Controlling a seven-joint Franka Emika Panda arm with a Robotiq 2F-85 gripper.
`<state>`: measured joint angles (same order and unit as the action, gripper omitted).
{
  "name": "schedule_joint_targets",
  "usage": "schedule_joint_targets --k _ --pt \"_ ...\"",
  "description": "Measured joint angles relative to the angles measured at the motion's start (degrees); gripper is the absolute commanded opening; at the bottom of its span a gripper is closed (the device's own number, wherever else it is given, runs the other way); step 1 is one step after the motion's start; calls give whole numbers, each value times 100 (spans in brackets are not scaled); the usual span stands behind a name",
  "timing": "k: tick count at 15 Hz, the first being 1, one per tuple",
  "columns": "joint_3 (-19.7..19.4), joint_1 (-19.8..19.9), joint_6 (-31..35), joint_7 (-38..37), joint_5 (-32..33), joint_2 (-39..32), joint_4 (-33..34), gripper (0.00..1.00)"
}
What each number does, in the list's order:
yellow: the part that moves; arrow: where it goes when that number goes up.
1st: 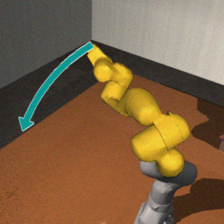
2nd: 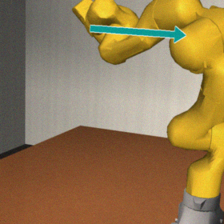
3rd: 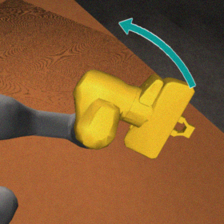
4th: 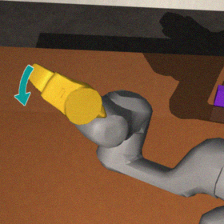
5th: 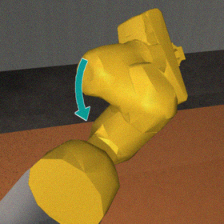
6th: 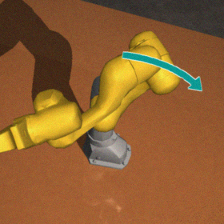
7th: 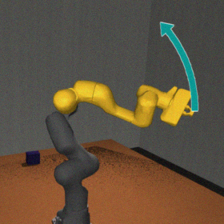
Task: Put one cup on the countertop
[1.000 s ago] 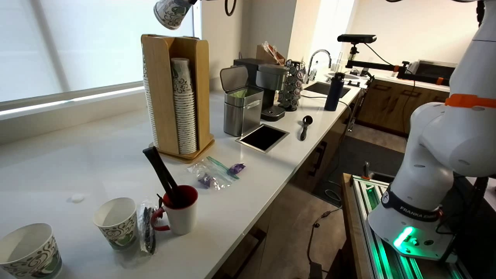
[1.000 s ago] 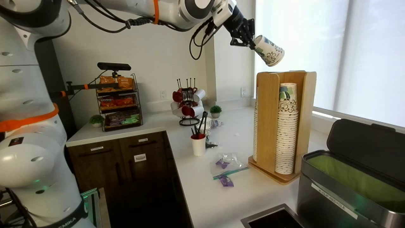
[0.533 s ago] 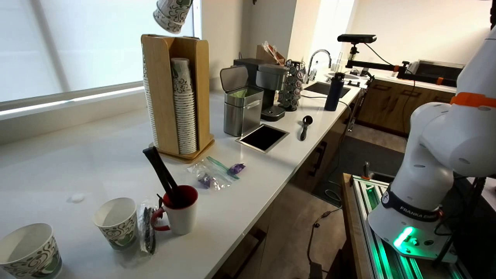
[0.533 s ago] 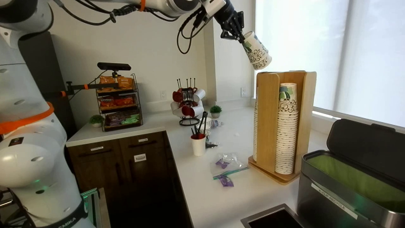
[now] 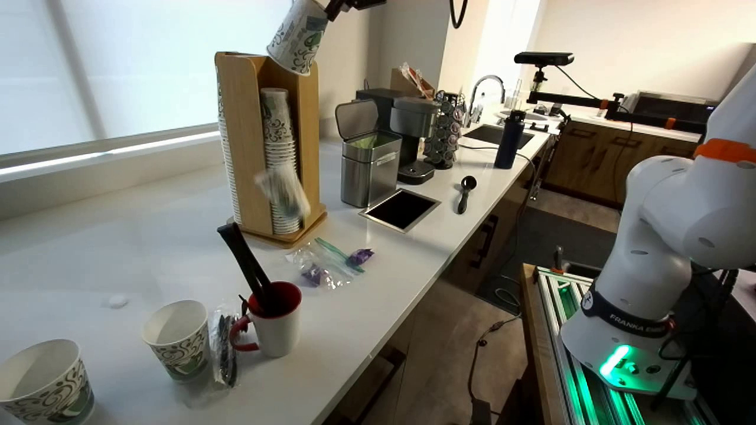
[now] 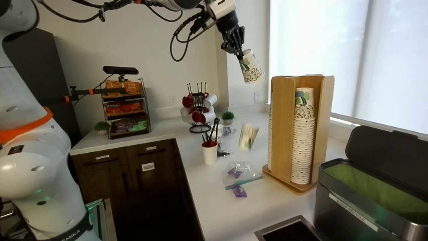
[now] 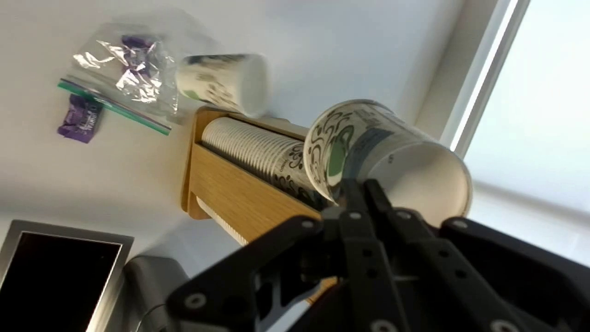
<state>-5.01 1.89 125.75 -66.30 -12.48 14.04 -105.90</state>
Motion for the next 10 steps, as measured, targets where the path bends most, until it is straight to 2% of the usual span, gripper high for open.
schedule_joint_targets --k 6,10 --pt "16 95 -677 447 1 -65 -66 2" --pt "119 101 -820 478 43 -299 -99 2"
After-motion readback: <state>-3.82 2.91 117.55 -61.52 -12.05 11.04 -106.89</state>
